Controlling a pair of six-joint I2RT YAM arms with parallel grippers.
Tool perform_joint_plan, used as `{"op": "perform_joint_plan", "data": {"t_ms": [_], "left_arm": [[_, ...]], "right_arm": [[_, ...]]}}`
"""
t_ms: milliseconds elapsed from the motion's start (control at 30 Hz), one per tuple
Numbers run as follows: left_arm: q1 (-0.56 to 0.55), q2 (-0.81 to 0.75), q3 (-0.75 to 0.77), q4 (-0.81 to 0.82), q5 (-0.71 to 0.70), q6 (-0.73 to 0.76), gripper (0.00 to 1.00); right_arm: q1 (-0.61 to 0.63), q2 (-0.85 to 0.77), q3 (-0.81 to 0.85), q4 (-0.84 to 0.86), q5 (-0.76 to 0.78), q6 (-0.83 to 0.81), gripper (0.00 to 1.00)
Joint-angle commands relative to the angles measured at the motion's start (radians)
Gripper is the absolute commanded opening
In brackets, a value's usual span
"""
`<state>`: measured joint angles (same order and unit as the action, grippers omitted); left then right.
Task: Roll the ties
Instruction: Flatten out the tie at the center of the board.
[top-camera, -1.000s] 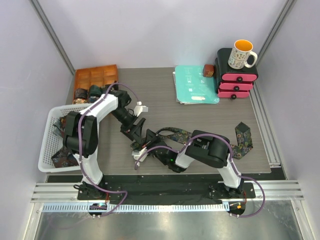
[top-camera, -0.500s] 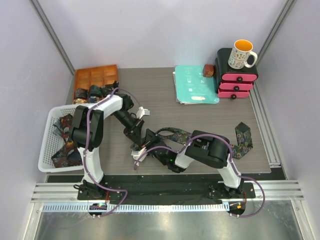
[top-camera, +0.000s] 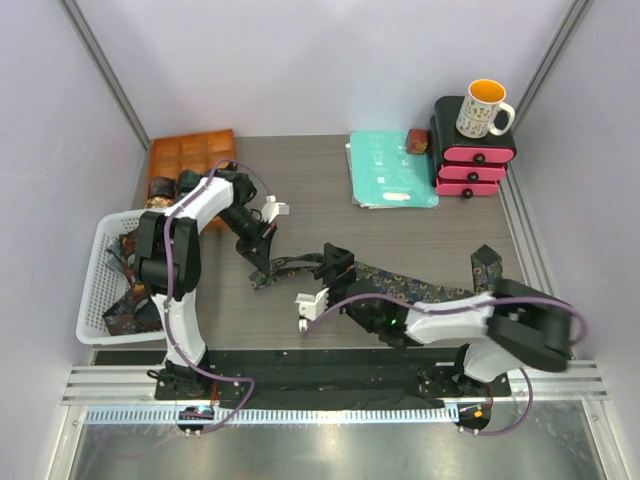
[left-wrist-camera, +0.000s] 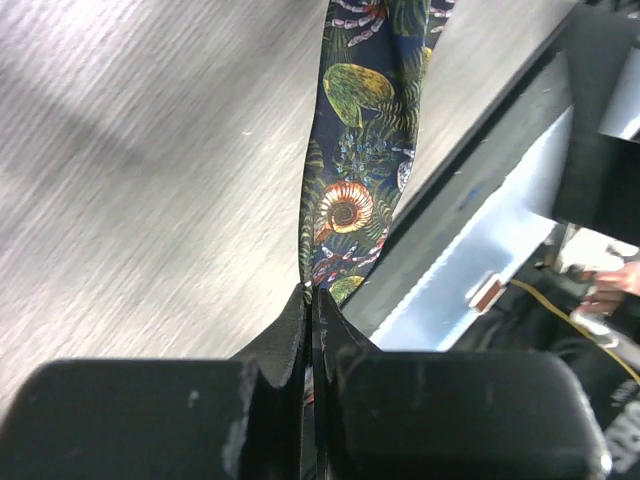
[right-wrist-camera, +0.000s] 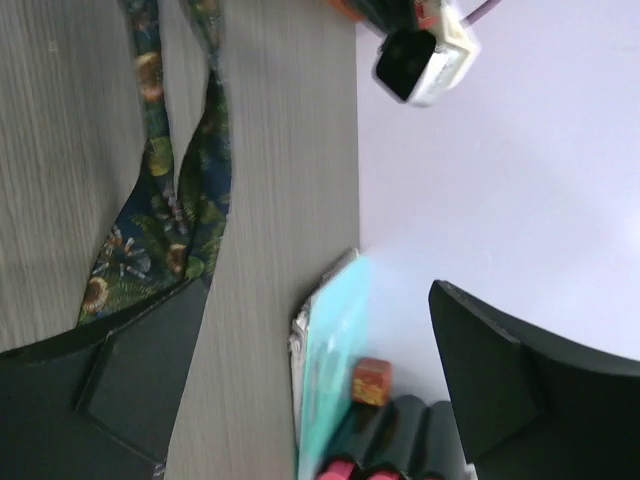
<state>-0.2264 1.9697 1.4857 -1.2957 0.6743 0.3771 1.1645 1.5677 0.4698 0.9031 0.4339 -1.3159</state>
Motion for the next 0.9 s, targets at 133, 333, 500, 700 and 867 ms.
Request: {"op": "perform_joint_plan", "data": {"t_ms": [133, 333, 500, 700, 867], "left_arm": [[-0.004, 0.029, 0.030, -0.002, -0.147, 0.085, 0.00], [-0.004, 0.049, 0.054, -0.002, -0.185, 0.112, 0.00], [-0.004, 0.047, 0.062, -0.005, -0.216, 0.135, 0.00], [-0.004, 0.046, 0.054, -0.007, -0.234, 0.155, 0.00], [-0.002, 0.052, 0.056, -0.004, -0.237, 0.160, 0.00]], "right_arm": [[-0.281, -0.402, 0.374, -1.366, -0.626, 0.583, 1.00], [-0.650, -0.229, 0.622, -1.880, -0.898, 0.466, 0.99], [-0.837, -0.086, 0.673, -2.074, -0.923, 0.345, 0.96], [-0.982, -0.025, 0.626, -2.074, -0.816, 0.224, 0.93], [-1.029, 0.067, 0.604, -2.058, -0.770, 0.196, 0.83]]}}
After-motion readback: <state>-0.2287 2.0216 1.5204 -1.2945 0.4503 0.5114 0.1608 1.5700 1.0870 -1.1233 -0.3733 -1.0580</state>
